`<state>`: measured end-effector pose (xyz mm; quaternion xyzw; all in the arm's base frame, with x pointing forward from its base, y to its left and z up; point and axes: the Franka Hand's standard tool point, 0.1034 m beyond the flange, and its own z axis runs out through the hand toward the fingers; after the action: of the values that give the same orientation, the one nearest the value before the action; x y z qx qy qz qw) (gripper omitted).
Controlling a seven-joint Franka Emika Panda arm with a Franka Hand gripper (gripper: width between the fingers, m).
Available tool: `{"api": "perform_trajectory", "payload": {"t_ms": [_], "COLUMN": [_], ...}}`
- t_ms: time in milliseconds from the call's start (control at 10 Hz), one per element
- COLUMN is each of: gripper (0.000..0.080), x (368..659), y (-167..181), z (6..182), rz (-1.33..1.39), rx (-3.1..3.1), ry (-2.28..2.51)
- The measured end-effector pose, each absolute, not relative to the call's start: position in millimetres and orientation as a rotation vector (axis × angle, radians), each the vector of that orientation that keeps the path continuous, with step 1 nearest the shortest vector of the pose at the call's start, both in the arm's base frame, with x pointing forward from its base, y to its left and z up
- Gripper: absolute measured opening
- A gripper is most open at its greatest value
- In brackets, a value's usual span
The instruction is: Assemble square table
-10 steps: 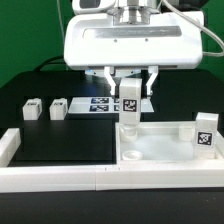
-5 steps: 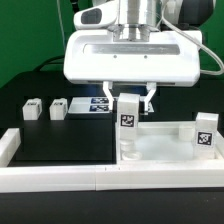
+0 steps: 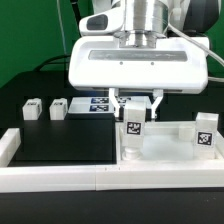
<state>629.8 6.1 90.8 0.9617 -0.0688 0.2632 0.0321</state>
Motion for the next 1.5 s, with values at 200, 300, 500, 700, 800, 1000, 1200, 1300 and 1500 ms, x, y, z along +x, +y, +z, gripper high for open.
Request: {"api": "perform_trajectory", "payload": {"t_ms": [200,300,500,700,800,1000,1200,1300,1500], "gripper": [0.029,0.029,0.029,0.029,0.029,0.029,0.029,0.029,0.029], "x": [627.6,625.6,621.8,620.1,618.0,618.6,618.4,617.5,614.3], "y": [6.4,7.0,10.8,14.8,16.2,14.5,12.1,11.1,8.7], "z": [90.3,90.4,90.4,93.5,90.5,90.3,90.2,89.6,86.9], "rz": [0.869,0.881,0.887,0.888,0.884,0.899,0.896,0.891,0.885], "rx": [2.932,2.925,2.923,2.928,2.927,2.917,2.913,2.913,2.911], "ry": [-0.201,-0.196,-0.184,-0.177,-0.171,-0.165,-0.156,-0.154,-0.156]}}
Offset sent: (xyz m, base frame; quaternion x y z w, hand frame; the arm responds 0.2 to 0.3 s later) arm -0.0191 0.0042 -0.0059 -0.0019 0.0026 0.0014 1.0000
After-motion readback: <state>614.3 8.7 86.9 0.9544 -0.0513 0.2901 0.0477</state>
